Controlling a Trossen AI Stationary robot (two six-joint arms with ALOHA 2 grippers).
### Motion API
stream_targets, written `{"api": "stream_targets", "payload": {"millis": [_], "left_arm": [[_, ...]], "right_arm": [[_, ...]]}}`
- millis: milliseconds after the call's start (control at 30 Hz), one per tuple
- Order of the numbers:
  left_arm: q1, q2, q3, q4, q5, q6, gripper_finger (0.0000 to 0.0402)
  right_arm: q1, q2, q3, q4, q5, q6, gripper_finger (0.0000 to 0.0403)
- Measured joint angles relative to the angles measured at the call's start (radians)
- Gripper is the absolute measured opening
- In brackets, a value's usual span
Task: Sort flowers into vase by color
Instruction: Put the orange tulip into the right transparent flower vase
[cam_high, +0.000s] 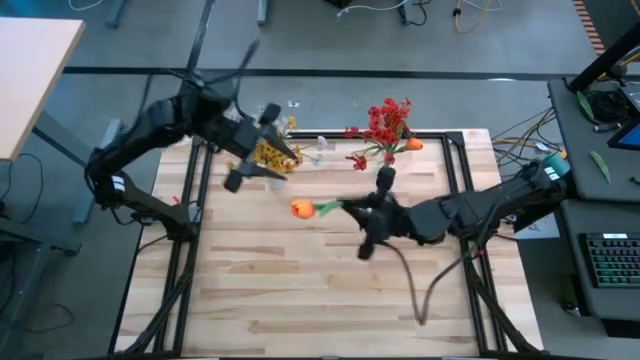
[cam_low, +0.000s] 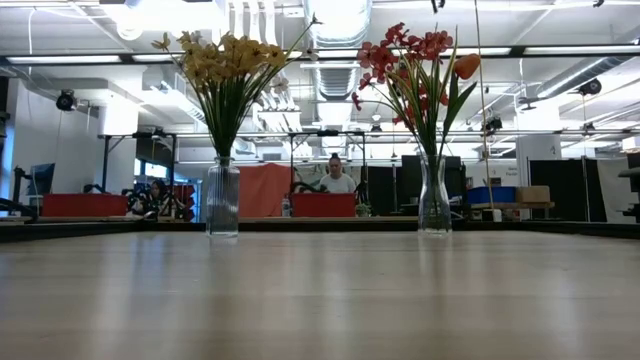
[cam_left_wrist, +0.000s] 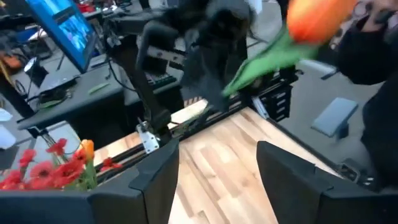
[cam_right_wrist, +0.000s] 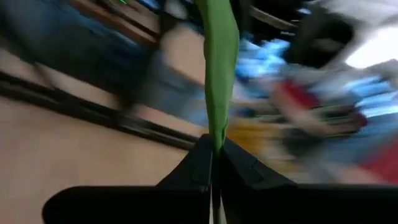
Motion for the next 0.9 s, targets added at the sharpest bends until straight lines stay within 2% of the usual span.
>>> {"api": "stream_targets", "payload": {"millis": [67,133,267,333,533,600,733,900], "left_arm": [[-0.03,-0.007,-0.069,0.073,-0.019,0.004,0.0194],[-0.062,-0.017,-0.143,0.143,-0.02,0.021,0.019],[-0.11,-0.054,-0.318,0.329,-0.035,0.026,0.0183],[-0.127,-0.089,-0.418,0.443,-0.093,0.005,0.0176],[-0.176,-0.187,-0.746,0.912,-0.168,-0.174,0.0164],[-0.209,-0.188,-0.847,1.068,-0.226,-0.207,0.0164],[-0.27,-0.129,-0.995,1.387,-0.384,-0.209,0.0164],[-0.287,0.008,-1.068,1.7,-0.406,-0.259,0.0164]], "right_arm": [[-0.006,-0.029,-0.014,-0.043,-0.178,0.191,0.0009],[-0.011,-0.054,-0.06,-0.015,-0.281,0.275,0.0009],[0.013,-0.103,-0.228,0.17,-0.302,0.288,0.0009],[0.029,-0.139,-0.32,0.282,-0.303,0.287,0.0009],[0.04,-0.241,-0.582,0.627,-0.303,0.28,0.0009],[0.034,-0.26,-0.642,0.729,-0.304,0.269,0.0009],[0.003,-0.258,-0.703,0.903,-0.305,0.245,0.0009],[-0.048,-0.211,-0.702,0.963,-0.347,0.26,0.0009]]}}
